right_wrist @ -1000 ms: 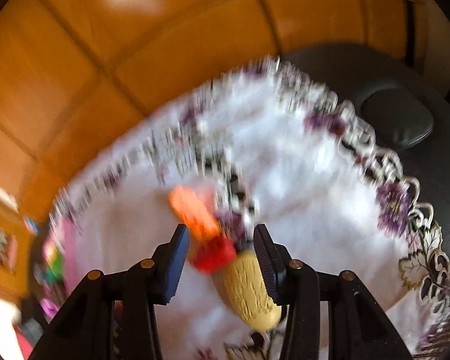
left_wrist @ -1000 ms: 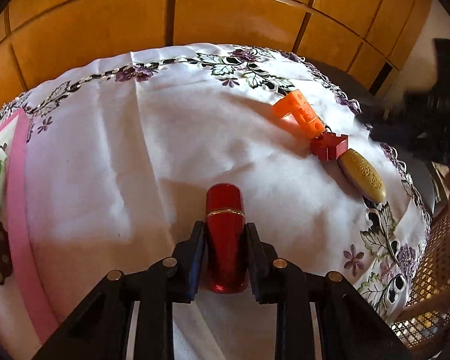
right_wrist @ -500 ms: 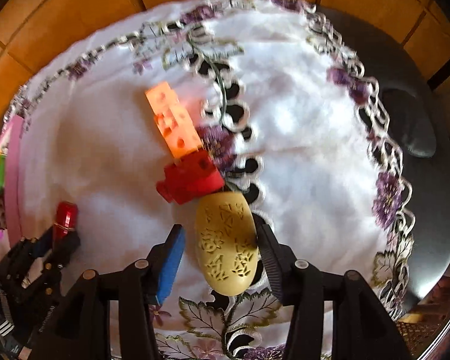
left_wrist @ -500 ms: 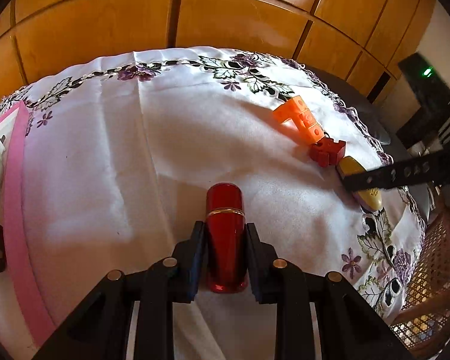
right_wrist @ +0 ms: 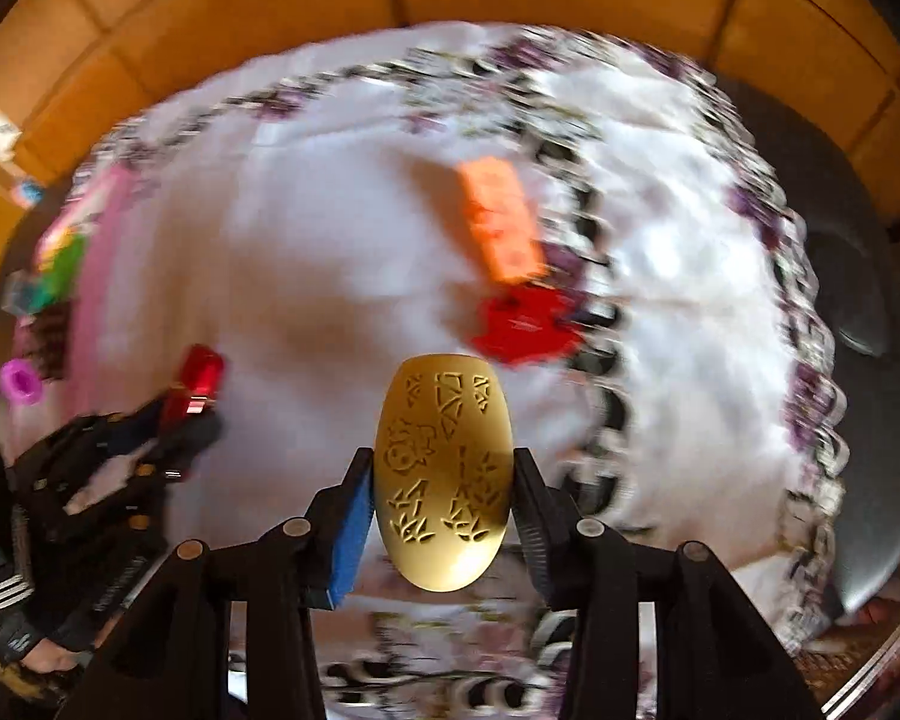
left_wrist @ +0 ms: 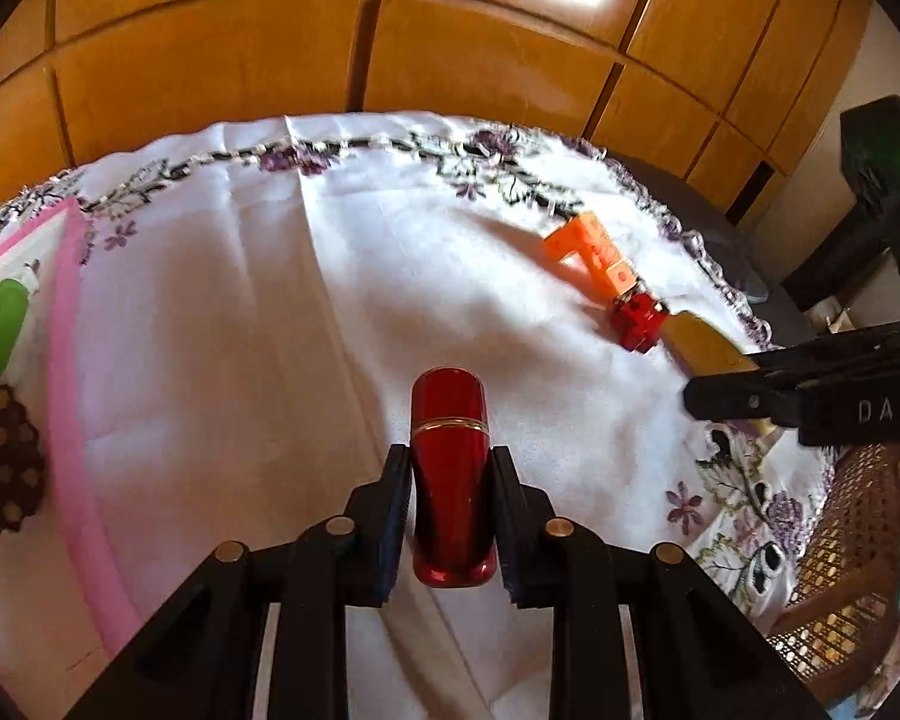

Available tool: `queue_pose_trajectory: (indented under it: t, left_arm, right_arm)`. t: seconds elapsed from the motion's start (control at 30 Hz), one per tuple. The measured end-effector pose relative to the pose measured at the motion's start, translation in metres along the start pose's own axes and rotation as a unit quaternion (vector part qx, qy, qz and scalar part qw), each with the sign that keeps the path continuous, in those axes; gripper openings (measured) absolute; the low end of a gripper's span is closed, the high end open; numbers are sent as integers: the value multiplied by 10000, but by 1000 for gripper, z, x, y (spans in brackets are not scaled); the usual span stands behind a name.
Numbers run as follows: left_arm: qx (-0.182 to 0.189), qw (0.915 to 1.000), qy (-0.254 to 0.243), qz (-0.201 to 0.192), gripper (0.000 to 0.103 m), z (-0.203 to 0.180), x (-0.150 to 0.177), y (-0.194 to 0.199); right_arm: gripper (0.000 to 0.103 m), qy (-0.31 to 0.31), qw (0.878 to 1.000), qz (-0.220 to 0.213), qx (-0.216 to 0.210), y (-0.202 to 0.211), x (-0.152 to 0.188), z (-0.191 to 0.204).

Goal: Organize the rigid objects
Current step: 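Grasp the yellow oval piece with the right tool and lift it, then carry the red cylinder toward the pink tray with the left tool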

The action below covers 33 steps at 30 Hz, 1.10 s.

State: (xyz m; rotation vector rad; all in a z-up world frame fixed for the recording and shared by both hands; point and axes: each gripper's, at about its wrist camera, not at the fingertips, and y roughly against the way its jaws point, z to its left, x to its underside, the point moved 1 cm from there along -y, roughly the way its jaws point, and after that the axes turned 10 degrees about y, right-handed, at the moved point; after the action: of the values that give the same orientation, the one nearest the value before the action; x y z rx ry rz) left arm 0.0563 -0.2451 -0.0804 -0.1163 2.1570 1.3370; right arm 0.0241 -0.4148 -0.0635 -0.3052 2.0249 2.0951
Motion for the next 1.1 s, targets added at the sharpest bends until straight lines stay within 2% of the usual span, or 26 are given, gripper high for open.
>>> queue_pose_trajectory:
  t: [0.23, 0.37, 0.43, 0.5, 0.63, 1.1]
  left_arm:
    - [-9, 9988, 100, -485, 26, 7, -3, 47]
    - [-136, 9968, 209, -763, 26, 19, -8, 74]
    - [-211, 9953, 291, -895, 26, 25, -10, 85]
    - [-283, 9939, 394, -990, 26, 32, -11, 94]
    - [-386, 9925, 490, -1055, 26, 38, -11, 101]
    - [-594, 9899, 546, -1162, 26, 46, -7, 113]
  right_arm:
    - [44, 318, 9988, -356, -62, -22, -28, 32]
    - [44, 558, 9981, -237, 130, -51, -34, 45]
    - [44, 774, 9962, -288, 291, -53, -31, 51]
    - [44, 773, 9962, -292, 266, -54, -30, 51]
    - [45, 741, 9964, -372, 197, -53, -27, 49]
    - [44, 1195, 9900, -498, 561, -54, -24, 60]
